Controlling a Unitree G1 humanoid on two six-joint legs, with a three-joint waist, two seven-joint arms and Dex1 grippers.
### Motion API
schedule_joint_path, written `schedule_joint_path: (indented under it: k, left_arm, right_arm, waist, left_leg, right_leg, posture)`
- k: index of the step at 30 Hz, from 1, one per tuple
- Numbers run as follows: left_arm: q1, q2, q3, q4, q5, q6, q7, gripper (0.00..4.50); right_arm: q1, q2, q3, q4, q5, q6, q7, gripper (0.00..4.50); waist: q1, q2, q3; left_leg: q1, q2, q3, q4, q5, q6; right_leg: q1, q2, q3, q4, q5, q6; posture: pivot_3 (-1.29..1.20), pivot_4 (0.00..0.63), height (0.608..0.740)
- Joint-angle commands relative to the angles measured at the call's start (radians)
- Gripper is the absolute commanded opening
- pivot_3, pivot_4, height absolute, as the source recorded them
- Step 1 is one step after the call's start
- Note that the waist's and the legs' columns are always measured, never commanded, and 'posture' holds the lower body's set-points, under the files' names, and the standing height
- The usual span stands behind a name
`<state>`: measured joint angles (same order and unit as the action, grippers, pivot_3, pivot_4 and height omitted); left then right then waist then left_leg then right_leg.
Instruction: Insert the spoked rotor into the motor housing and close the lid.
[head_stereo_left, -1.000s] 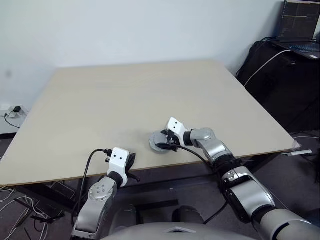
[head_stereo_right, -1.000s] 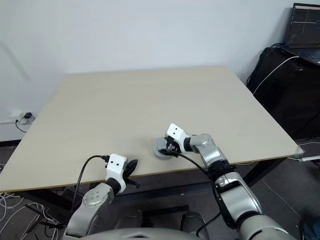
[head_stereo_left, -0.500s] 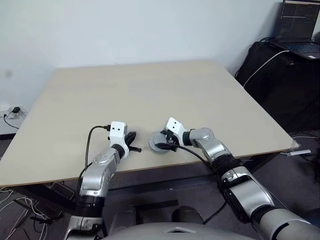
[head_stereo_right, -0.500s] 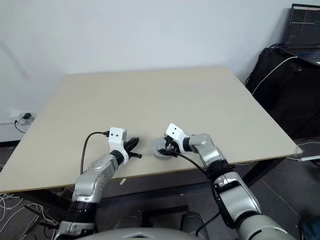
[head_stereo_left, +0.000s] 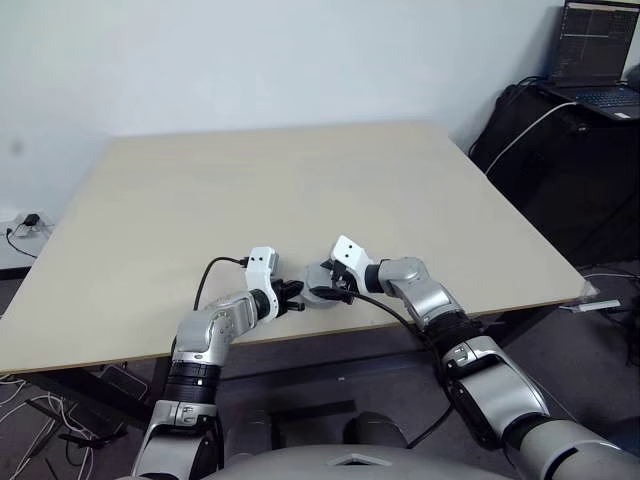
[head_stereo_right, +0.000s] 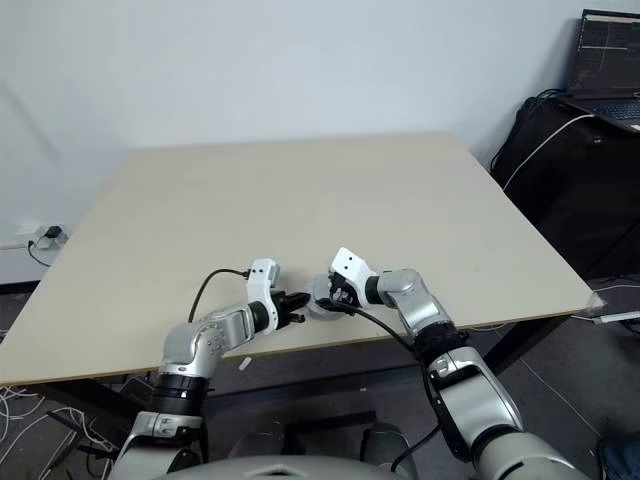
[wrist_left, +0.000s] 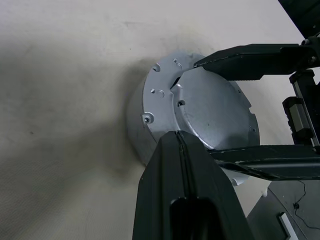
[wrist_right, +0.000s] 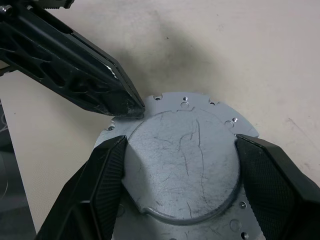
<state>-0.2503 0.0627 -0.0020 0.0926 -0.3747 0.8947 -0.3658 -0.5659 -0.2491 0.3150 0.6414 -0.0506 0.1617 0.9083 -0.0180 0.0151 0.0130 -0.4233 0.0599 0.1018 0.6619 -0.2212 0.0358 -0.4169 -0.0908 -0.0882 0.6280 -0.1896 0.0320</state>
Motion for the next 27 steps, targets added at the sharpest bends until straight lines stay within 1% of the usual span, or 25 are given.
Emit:
schedule_joint_path:
  k: [1,4,13,21,27]
  left_arm:
    - [-0.013,-0.003,-0.003,-0.019,-0.011,0.021,0.006,0.0]
    - [-0.009,-0.008,0.002,-0.019,-0.016,0.042,0.011,0.0]
    - [0.032,-0.083,0.086,-0.032,-0.101,0.119,0.056,0.0]
    - [-0.014,-0.123,0.114,0.027,-0.077,0.087,0.151,0.0]
    - [-0.044,-0.119,0.113,0.064,-0.075,0.078,0.176,0.0]
  right_arm:
    - [0.008,-0.007,0.01,0.015,-0.021,0.017,-0.005,3.1]
    - [0.008,-0.006,0.013,0.012,-0.021,0.019,-0.003,3.1]
    - [0.019,-0.012,0.013,0.0,-0.023,0.022,-0.001,3.1]
    - [0.02,-0.013,0.014,-0.004,-0.022,0.025,-0.001,3.1]
    - [0.025,-0.012,0.016,-0.012,-0.021,0.031,0.001,3.1]
  waist:
    - [0.0,0.0,0.0]
    - [0.0,0.0,0.0]
    - [0.002,-0.001,0.0]
    - [0.006,-0.001,0.001]
    - [0.006,-0.002,0.001]
  left_leg:
    - [0.001,0.0,0.0,0.0,0.0,0.0]
    - [0.002,0.0,0.0,-0.001,0.0,0.0]
    - [0.003,0.0,0.0,-0.001,0.0,0.0]
    - [0.004,0.0,0.0,-0.001,0.0,0.0]
    - [0.004,-0.001,0.0,-0.001,0.0,0.0]
  right_leg:
    - [0.001,0.0,0.0,0.0,0.0,0.0]
    - [0.002,0.0,0.0,0.0,0.0,0.0]
    - [0.003,-0.001,0.0,-0.001,0.0,0.0]
    - [0.004,-0.002,0.0,-0.001,0.0,0.0]
    - [0.004,-0.003,-0.001,-0.001,0.0,0.0]
  posture:
    - [0.0,0.0,0.74]
    - [0.0,0.0,0.74]
    - [0.0,0.0,0.74]
    - [0.0,0.0,0.74]
    - [0.0,0.0,0.74]
